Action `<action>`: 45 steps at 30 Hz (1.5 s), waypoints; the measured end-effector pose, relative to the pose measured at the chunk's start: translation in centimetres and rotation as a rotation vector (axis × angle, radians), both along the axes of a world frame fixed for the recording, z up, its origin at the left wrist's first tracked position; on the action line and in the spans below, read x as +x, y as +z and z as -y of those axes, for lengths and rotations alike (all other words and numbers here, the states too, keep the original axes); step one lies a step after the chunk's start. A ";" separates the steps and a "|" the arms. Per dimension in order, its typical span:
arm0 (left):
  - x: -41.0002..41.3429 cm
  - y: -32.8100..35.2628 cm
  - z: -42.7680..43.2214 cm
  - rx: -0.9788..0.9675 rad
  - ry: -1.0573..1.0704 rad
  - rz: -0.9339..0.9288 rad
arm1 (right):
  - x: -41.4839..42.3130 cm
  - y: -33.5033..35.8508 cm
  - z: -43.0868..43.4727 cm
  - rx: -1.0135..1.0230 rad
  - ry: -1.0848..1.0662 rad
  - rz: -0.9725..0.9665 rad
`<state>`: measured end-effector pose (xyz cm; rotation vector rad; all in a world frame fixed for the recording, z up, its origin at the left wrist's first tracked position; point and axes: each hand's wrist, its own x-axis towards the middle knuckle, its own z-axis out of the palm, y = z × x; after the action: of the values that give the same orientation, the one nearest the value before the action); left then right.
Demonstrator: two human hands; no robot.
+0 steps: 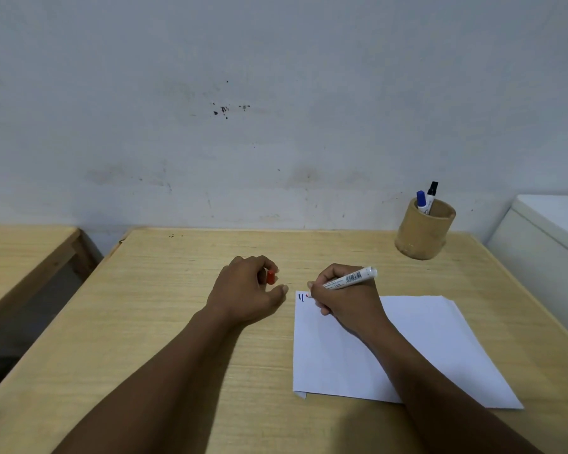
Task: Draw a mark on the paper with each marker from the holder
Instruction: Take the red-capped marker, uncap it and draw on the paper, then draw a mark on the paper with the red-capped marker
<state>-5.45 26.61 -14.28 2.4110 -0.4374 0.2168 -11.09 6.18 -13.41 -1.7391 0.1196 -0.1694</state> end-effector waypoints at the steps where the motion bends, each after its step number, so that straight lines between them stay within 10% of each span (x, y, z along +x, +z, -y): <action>1: -0.1 0.0 0.0 -0.002 0.001 -0.002 | 0.0 -0.1 0.0 0.005 0.015 -0.002; 8: 0.2 -0.2 -0.1 -0.082 0.017 -0.066 | 0.3 1.1 0.2 0.124 -0.072 -0.074; 15: 0.4 2.0 0.8 -0.577 0.011 -0.294 | 2.1 3.7 3.1 0.774 -0.224 -0.159; 30: 0.4 8.2 10.4 -0.864 -0.322 -0.667 | -1.1 9.5 7.6 0.556 -0.176 -0.045; 45: 2.6 11.0 15.1 -0.782 -0.244 -0.357 | 1.2 9.6 10.1 0.594 -0.116 -0.097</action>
<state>-2.85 11.52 -3.32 1.5683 -0.3828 -0.1355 -9.94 -3.91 -3.83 -1.1475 0.3101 -0.1185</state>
